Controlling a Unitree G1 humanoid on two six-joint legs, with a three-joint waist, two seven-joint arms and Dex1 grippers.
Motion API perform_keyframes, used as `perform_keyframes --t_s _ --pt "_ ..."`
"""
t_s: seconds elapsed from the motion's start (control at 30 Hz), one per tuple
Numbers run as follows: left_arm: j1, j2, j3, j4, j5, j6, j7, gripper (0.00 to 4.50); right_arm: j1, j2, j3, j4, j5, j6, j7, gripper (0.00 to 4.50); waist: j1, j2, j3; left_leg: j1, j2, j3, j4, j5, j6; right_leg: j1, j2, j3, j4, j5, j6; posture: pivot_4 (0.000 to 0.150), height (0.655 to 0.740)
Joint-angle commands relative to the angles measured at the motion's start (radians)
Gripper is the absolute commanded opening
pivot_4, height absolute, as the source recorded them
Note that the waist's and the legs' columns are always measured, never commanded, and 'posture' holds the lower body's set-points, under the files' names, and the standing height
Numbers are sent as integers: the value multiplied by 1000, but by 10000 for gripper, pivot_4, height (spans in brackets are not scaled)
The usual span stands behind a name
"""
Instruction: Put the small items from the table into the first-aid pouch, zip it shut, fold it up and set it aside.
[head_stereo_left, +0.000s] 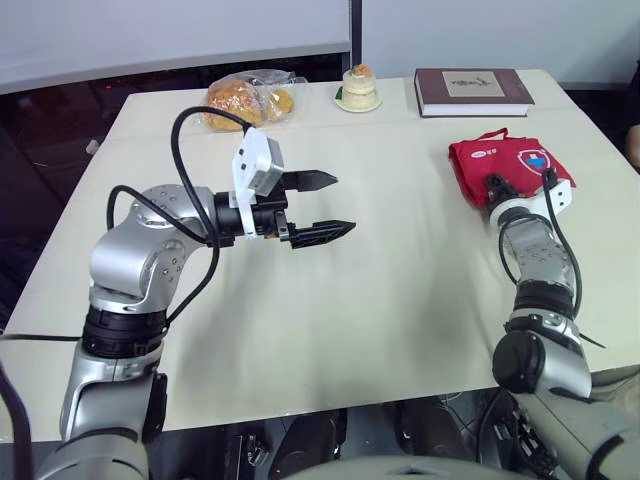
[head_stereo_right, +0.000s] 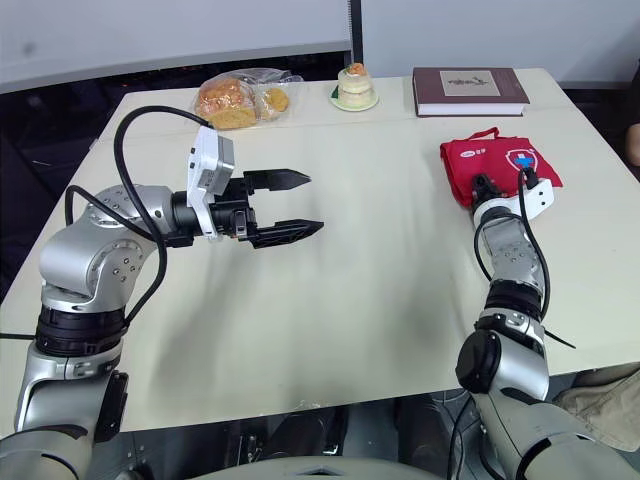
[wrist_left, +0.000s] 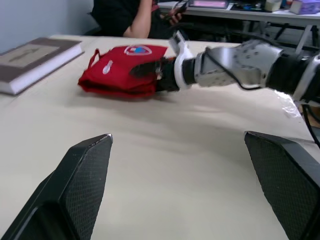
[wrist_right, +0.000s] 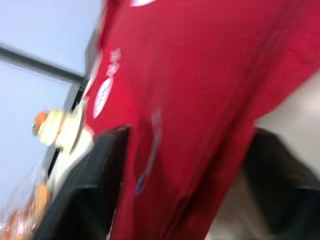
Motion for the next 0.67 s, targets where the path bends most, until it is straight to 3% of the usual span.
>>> perform_keyframes --t_s 0.03,0.1,0.17,0.27,0.47,0.67 --pt "56 25 69 -64 -27 -12 26 45000 166 -95 129 -255 10 204 96 44155 4 1 0 0 0 0 0 0 0 0 0 0 0 0 0 1500 7289" --pt "132 36 89 -71 -11 -24 43 45000 290 -182 202 -420 17 266 199 44155 6 1 -1 0 0 -1 0 0 0 0 0 0 0 0 0 1500 7289" --pt "216 28 110 -71 8 -51 72 45000 418 -314 299 -556 -39 208 399 44155 7 5 -1 0 0 0 0 0 0 0 0 0 -1 0 0 1500 7289" --pt "343 8 143 -53 44 -113 113 45000 641 -500 384 -614 -200 -120 793 44155 8 6 -1 1 0 2 1 0 1 1 0 1 0 0 0 1500 7289" --pt "575 28 175 -31 71 -182 88 45000 806 -599 310 -565 -226 -361 1074 44155 8 4 0 11 1 6 -5 -1 2 8 1 5 -1 -1 1 1500 7289" --pt "664 21 171 -4 129 -252 126 45000 836 -618 267 -519 -214 -492 1232 44155 31 3 0 11 2 6 -6 -1 2 9 -4 4 -3 0 0 1500 7289"
